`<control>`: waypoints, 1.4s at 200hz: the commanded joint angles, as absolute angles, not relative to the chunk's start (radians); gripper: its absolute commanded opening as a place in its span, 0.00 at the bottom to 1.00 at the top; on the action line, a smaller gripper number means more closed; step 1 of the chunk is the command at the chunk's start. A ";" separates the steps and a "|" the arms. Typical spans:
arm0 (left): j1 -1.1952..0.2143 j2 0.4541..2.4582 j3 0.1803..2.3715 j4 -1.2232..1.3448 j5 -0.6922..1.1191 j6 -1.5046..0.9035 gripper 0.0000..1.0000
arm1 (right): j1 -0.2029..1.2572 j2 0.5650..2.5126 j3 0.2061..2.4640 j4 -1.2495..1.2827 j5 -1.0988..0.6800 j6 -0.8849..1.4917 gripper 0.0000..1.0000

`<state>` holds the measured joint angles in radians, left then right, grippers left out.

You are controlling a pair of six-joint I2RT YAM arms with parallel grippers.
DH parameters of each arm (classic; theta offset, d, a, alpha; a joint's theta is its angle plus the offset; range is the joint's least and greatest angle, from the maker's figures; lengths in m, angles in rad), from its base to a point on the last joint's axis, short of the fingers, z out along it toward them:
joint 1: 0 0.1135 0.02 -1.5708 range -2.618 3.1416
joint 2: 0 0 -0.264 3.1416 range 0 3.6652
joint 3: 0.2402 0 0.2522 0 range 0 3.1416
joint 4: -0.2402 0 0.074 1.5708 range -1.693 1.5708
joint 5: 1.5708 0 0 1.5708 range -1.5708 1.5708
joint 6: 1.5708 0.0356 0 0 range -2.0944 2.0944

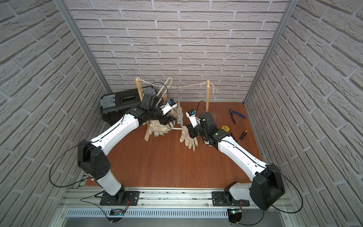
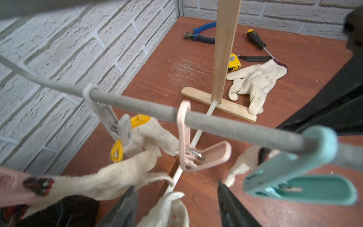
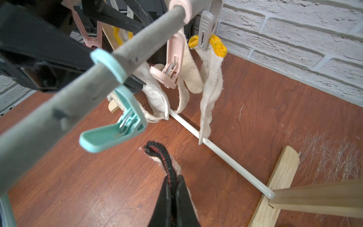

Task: Clip the gloves onto a hanger to dry
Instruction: Open the clamp at the hanger.

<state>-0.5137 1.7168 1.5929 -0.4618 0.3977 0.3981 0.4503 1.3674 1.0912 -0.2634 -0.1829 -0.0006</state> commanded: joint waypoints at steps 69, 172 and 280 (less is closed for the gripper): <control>-0.538 1.792 1.676 -0.396 0.535 0.540 0.67 | 0.442 1.415 1.249 -0.384 -0.218 -0.061 0.03; -0.543 1.825 1.695 -0.403 0.568 0.542 0.44 | 0.442 1.398 1.273 -0.436 -0.229 -0.065 0.03; -0.504 1.813 1.693 -0.371 0.728 0.329 0.20 | 0.400 1.503 1.279 -0.388 -0.370 -0.110 0.03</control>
<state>-0.5152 1.8099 1.6825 -0.4076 0.6403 0.4149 0.4297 1.4616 1.2568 -0.4526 -0.2592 -0.0910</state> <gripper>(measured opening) 0.198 0.065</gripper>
